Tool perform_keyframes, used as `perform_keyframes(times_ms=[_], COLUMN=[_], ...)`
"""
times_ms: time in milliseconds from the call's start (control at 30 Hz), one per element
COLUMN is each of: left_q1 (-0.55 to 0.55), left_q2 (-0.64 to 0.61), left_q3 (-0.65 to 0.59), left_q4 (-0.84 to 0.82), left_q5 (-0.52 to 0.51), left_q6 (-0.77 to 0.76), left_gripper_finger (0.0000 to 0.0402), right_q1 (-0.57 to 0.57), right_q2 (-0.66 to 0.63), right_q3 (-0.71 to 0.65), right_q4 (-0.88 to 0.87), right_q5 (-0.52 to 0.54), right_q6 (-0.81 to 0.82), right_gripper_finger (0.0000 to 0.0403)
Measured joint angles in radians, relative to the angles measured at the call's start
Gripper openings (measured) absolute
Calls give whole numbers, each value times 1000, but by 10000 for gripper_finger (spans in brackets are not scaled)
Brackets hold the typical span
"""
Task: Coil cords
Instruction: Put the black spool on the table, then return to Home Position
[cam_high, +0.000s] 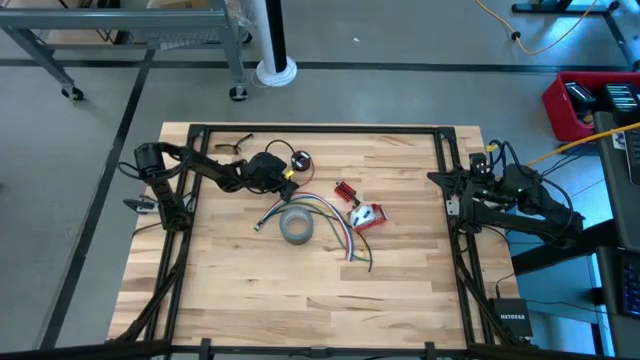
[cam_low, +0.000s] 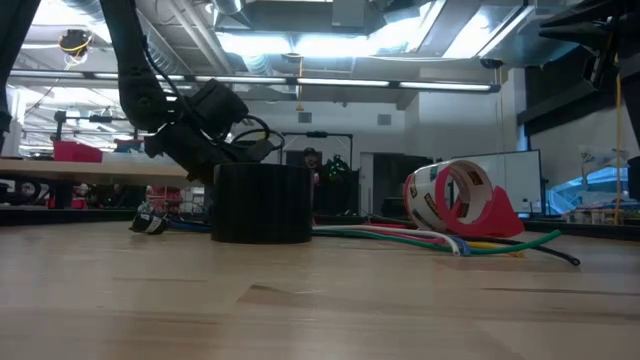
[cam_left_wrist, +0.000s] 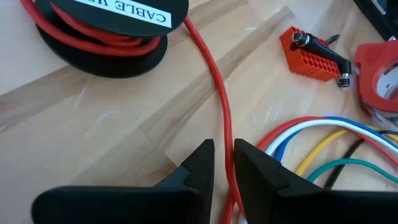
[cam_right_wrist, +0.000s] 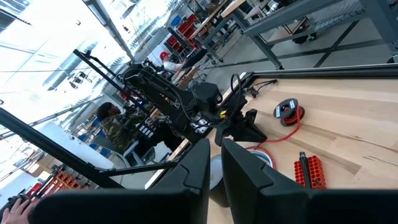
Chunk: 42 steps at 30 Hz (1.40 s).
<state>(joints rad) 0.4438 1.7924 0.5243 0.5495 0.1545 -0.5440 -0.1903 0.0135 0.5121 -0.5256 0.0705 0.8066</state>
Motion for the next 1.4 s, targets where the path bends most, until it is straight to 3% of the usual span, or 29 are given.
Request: perform_keyframes(times_ms=[433, 600, 1000, 1200, 1400], left_q1=[2, 4, 4, 4, 3], left_q2=[-16, -96, -434, -631, -799], left_q3=[8, -3, -26, -138, -286], left_q4=[-129, -212, -766, -680, -473], left_q5=[15, 38, 45, 44, 43], left_q6=[59, 56, 301, 342, 284], left_gripper_finger=[54, 54, 54, 54, 54], right_q1=[0, 0, 0, 0, 0], right_q2=[0, 0, 0, 0, 0], right_q3=[0, 0, 0, 0, 0], right_q4=[0, 0, 0, 0, 0], right_q5=[0, 0, 0, 0, 0], right_q6=[0, 0, 0, 0, 0], right_gripper_finger=[44, 44, 44, 44, 44])
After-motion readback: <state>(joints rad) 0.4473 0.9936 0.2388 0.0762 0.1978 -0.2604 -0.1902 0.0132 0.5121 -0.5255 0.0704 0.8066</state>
